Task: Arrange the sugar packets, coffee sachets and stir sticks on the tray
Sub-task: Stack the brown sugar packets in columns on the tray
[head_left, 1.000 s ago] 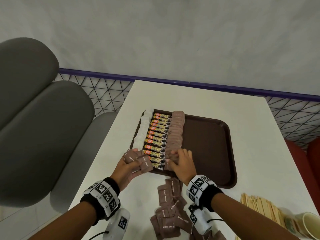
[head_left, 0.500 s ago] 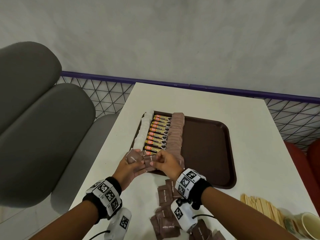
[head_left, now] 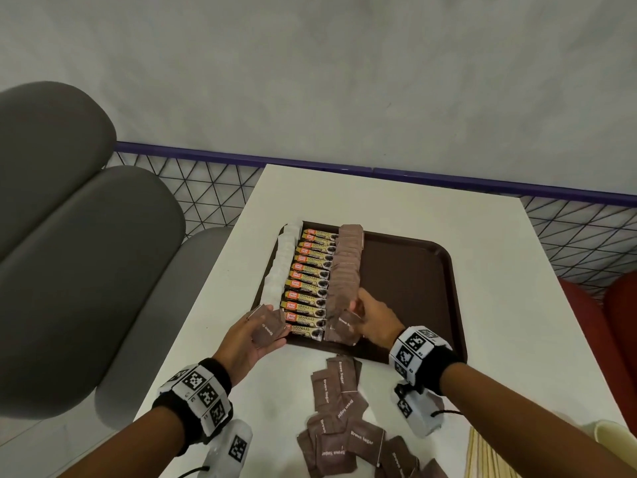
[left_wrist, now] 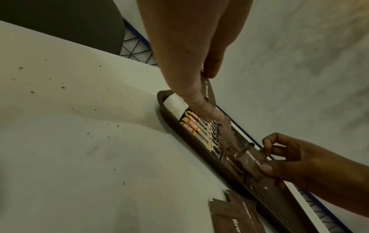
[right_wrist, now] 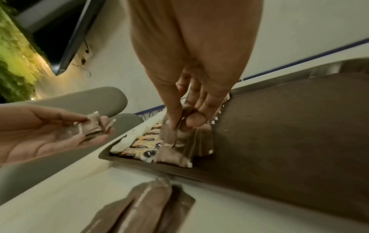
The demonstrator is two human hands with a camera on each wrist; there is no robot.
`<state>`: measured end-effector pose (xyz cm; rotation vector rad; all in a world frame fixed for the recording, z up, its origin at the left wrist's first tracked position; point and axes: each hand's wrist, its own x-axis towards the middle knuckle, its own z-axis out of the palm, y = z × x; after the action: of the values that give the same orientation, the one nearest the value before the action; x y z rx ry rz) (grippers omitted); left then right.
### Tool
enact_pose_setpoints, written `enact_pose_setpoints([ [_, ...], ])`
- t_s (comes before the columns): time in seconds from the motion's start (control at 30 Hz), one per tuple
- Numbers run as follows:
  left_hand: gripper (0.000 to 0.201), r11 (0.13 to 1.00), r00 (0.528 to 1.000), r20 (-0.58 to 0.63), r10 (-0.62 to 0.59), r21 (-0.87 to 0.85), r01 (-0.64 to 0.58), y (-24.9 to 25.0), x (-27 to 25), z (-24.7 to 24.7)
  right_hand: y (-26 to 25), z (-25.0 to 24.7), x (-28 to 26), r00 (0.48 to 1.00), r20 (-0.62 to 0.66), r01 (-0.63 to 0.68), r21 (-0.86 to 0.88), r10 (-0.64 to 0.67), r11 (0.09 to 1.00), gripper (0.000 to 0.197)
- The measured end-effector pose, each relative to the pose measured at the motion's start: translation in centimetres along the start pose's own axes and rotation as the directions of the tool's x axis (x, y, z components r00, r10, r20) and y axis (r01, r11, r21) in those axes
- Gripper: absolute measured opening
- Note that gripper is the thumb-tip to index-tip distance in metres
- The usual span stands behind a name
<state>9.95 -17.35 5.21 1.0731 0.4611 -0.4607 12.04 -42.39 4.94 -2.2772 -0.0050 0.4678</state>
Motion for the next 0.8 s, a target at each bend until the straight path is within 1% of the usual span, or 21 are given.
enact_pose_setpoints([
  [0.07,0.026,1.0,1.0,0.002,0.008,0.022,-0.008,0.0,-0.1,-0.1,0.4,0.1,0.0,0.995,0.096,0.002,-0.061,0.004,0.998,0.04],
  [0.1,0.026,0.999,1.0,0.004,0.011,0.031,-0.011,0.0,-0.1,-0.1,0.5,0.3,0.1,0.994,0.108,0.006,-0.081,0.003,0.997,0.04],
  [0.2,0.025,0.998,1.0,0.009,0.023,0.063,-0.023,0.0,-0.2,-0.1,0.6,1.0,0.4,0.994,0.099,0.049,-0.117,-0.038,0.992,0.042],
  [0.33,0.022,0.994,0.999,0.021,0.035,0.105,-0.037,0.1,-0.5,0.0,0.4,1.6,0.9,0.988,0.131,0.108,-0.219,-0.081,0.97,0.04],
  [0.43,0.028,0.989,0.999,0.023,0.041,0.141,-0.044,0.2,-0.6,0.1,0.2,1.7,1.2,0.984,0.148,0.136,-0.287,-0.096,0.948,0.039],
  [0.5,0.031,0.989,0.999,0.017,0.042,0.142,-0.044,0.2,-0.5,0.1,0.1,1.7,1.2,0.982,0.14,0.168,-0.329,-0.128,0.929,0.032],
  [0.6,0.031,0.99,0.999,0.03,0.042,0.133,-0.046,0.2,-0.4,0.2,0.4,1.9,1.3,0.973,0.111,0.23,-0.403,-0.202,0.886,0.025],
  [0.67,0.03,0.99,0.998,0.037,0.045,0.129,-0.049,0.2,-0.3,0.4,0.6,2.1,1.2,0.957,0.126,0.288,-0.504,-0.261,0.814,0.016],
  [0.73,0.026,0.993,0.999,0.027,0.042,0.11,-0.044,0.2,-0.2,0.6,1.0,2.3,0.9,0.947,0.127,0.313,-0.582,-0.296,0.75,0.017],
  [0.8,0.022,0.995,0.999,0.013,0.04,0.096,-0.041,0.2,-0.2,0.8,1.5,2.6,0.5,0.948,0.083,0.293,-0.604,-0.307,0.741,0.021],
])
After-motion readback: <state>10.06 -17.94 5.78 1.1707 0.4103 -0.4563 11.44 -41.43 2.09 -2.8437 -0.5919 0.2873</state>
